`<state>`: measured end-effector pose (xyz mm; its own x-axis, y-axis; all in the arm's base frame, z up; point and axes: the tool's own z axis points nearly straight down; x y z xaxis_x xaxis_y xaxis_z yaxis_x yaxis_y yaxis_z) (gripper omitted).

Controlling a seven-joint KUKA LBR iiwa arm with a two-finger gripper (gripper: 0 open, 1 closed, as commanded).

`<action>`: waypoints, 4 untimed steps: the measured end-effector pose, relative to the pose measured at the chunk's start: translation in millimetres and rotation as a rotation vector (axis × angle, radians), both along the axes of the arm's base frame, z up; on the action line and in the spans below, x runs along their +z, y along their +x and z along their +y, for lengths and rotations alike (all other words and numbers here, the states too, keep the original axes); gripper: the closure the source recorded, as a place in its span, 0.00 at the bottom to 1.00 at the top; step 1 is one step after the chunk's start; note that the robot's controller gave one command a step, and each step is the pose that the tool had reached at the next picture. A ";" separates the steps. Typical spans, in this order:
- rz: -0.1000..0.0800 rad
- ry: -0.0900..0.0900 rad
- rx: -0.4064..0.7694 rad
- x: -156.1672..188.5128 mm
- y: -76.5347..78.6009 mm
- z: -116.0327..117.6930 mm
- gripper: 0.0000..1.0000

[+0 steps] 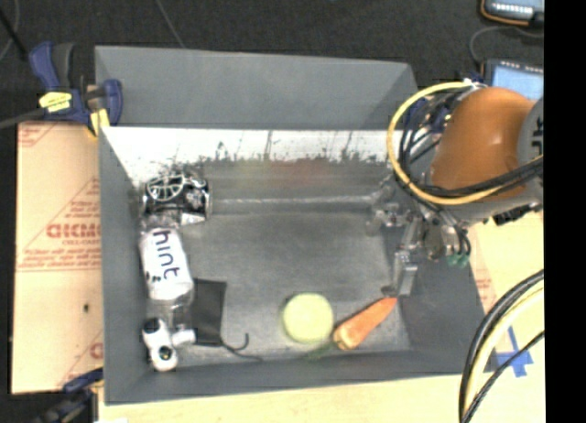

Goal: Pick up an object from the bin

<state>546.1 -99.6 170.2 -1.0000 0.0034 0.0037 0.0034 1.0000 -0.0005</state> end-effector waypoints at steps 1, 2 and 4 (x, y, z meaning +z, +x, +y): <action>-0.007 -0.001 0.002 4.6 1.3 0.4 0.00; -0.013 -0.002 0.067 -24.5 -10.3 2.8 0.00; -0.006 -0.001 0.291 -91.7 -33.4 31.9 0.00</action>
Offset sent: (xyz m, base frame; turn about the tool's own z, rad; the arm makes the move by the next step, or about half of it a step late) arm -0.0439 0.0090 -0.1000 -0.2141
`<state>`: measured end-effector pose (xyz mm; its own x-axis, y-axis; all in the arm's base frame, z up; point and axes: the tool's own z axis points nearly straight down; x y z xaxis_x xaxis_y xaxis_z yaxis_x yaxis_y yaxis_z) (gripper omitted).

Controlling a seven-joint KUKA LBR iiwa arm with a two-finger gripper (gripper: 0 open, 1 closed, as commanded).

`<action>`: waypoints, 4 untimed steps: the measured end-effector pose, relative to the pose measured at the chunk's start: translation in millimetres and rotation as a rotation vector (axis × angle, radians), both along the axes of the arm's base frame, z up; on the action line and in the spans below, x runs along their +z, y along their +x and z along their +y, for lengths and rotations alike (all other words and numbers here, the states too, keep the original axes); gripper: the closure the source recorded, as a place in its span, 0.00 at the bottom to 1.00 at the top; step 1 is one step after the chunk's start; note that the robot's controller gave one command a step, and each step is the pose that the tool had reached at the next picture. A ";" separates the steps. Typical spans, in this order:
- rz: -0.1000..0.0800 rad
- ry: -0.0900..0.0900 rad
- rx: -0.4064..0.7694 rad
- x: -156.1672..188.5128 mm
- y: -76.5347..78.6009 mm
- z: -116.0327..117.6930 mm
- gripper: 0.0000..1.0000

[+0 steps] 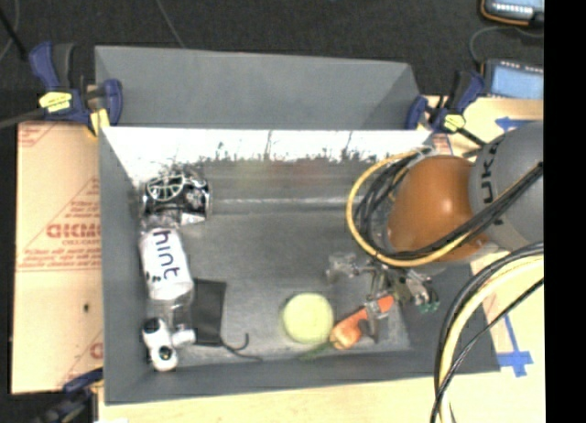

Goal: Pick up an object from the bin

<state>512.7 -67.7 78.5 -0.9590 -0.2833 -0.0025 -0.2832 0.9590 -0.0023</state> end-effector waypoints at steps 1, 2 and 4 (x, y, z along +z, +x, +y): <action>0.003 -0.001 0.079 45.0 22.8 0.7 0.00; -0.013 -0.003 0.174 70.8 19.2 4.9 0.00; -0.019 -0.005 0.272 -0.1 -11.6 28.0 1.00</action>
Offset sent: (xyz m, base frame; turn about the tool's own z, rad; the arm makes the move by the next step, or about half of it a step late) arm -0.0177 0.0143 0.0234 -0.0726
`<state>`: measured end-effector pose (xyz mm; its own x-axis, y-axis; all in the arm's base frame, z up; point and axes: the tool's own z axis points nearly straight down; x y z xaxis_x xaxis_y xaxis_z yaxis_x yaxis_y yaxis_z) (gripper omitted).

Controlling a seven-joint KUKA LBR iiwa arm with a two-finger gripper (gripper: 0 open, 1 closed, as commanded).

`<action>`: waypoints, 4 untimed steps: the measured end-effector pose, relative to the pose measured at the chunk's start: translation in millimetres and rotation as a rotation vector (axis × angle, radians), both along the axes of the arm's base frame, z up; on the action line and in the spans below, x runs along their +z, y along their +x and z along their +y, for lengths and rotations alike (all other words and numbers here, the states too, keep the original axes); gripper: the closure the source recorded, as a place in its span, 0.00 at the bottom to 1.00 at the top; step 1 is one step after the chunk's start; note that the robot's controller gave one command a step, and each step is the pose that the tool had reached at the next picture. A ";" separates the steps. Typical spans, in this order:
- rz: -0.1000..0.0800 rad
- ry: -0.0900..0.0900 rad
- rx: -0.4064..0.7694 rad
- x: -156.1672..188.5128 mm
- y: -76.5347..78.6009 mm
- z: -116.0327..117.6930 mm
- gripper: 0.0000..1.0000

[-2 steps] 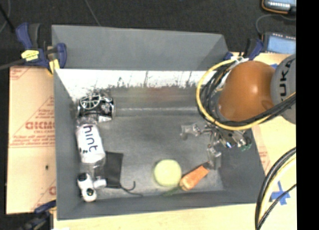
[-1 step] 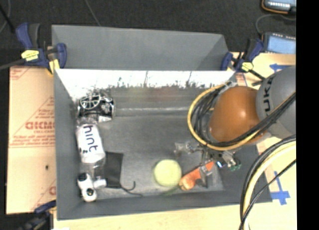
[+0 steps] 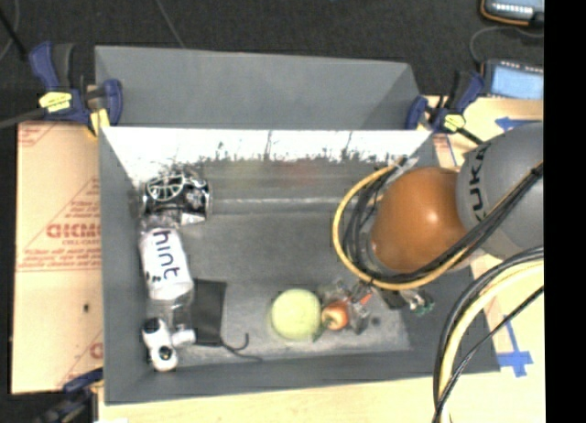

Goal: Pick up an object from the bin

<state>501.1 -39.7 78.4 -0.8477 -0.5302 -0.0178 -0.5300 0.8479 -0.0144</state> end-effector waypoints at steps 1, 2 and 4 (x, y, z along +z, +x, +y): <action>0.002 0.000 0.001 -0.9 -0.5 -0.2 1.00; -0.003 0.000 -0.003 111.1 -4.4 7.6 1.00; 0.002 0.001 -0.006 151.2 -1.8 7.5 1.00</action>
Offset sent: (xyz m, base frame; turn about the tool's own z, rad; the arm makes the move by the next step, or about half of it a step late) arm -0.0053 0.0079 0.1108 0.0010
